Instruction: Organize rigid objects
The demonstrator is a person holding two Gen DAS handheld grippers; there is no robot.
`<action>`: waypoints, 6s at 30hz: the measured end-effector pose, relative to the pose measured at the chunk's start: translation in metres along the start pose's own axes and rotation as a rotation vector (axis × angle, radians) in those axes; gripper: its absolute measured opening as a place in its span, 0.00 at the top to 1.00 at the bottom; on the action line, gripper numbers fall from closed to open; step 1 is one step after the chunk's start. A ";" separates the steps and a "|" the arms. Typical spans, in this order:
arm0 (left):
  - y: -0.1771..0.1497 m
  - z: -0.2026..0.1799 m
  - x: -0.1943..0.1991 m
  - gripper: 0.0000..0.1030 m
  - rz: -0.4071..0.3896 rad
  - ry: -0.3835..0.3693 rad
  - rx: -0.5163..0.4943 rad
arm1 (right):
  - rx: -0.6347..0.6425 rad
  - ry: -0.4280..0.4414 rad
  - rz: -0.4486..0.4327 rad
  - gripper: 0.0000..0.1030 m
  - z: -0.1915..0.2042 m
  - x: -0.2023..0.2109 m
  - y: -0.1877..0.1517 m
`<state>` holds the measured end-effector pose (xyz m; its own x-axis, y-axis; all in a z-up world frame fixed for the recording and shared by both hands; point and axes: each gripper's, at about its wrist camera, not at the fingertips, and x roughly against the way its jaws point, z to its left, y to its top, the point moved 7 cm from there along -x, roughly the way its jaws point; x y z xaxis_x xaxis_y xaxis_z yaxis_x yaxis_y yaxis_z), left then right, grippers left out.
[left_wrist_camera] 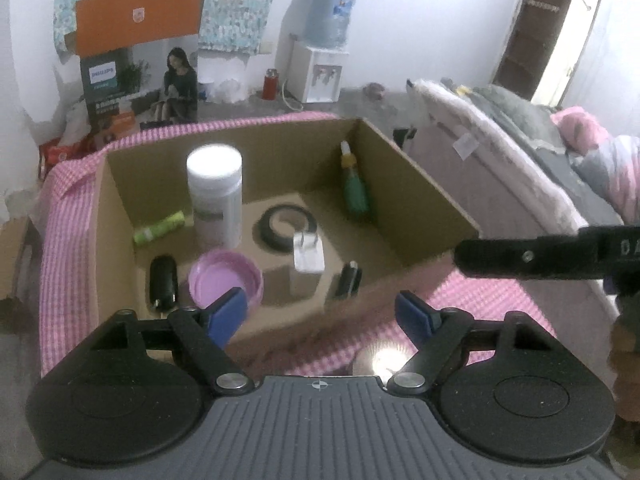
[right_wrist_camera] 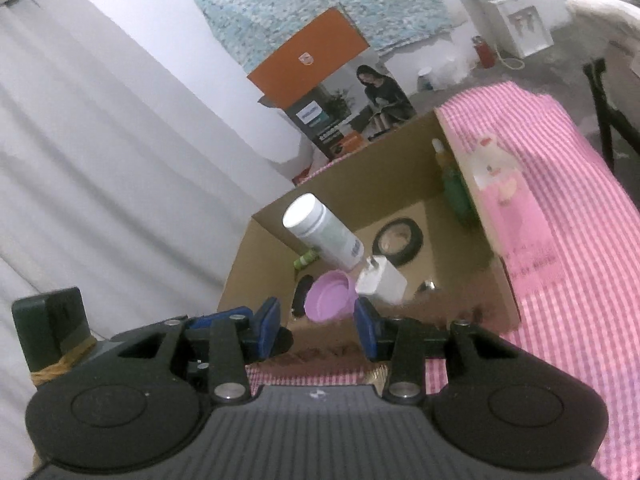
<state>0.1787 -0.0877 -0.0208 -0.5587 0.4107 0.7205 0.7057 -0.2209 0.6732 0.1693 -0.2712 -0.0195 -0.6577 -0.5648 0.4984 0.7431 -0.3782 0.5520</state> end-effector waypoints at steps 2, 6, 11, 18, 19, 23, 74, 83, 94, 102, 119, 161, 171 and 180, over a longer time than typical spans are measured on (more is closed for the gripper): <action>-0.009 -0.002 0.003 0.19 -0.027 0.025 -0.031 | -0.021 -0.003 0.001 0.58 -0.006 0.006 -0.010; -0.022 -0.012 0.009 0.13 -0.045 0.087 -0.120 | -0.068 -0.018 0.002 0.58 -0.024 0.019 -0.030; -0.031 -0.016 0.016 0.13 -0.045 0.106 -0.166 | -0.102 -0.048 0.011 0.58 -0.044 0.028 -0.050; -0.043 -0.017 0.030 0.13 -0.077 0.141 -0.174 | -0.179 -0.044 0.027 0.58 -0.067 0.030 -0.075; -0.047 -0.019 0.032 0.13 -0.083 0.141 -0.178 | -0.187 -0.044 0.034 0.58 -0.069 0.029 -0.079; -0.060 -0.028 0.036 0.13 -0.094 0.135 -0.194 | -0.200 -0.051 0.061 0.58 -0.074 0.026 -0.092; -0.090 -0.073 -0.064 0.46 0.141 -0.027 -0.252 | -0.157 -0.054 0.190 0.61 -0.071 -0.042 -0.082; -0.089 -0.075 -0.067 0.45 0.161 -0.025 -0.255 | -0.161 -0.059 0.189 0.60 -0.074 -0.034 -0.086; -0.086 -0.075 -0.073 0.45 0.160 -0.020 -0.256 | -0.170 -0.051 0.186 0.58 -0.075 -0.037 -0.085; -0.085 -0.072 -0.072 0.46 0.156 -0.019 -0.248 | -0.163 -0.055 0.179 0.61 -0.071 -0.036 -0.085; 0.000 -0.068 0.016 0.46 -0.130 0.024 -0.218 | 0.099 0.014 0.026 0.62 0.027 0.011 -0.015; 0.077 -0.038 -0.115 0.27 0.136 -0.047 0.007 | 0.218 -0.165 0.227 0.62 -0.038 -0.085 0.094; 0.077 -0.040 -0.043 0.00 -0.048 0.061 -0.087 | 0.194 -0.073 0.021 0.58 0.003 -0.024 0.089; 0.051 -0.029 0.011 0.00 -0.148 0.216 -0.077 | 0.120 -0.109 -0.166 0.58 0.013 0.026 0.056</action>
<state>0.1962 -0.1204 0.0265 -0.7395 0.2468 0.6262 0.5787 -0.2421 0.7788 0.1920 -0.2971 0.0332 -0.7840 -0.4170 0.4598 0.6079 -0.3660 0.7046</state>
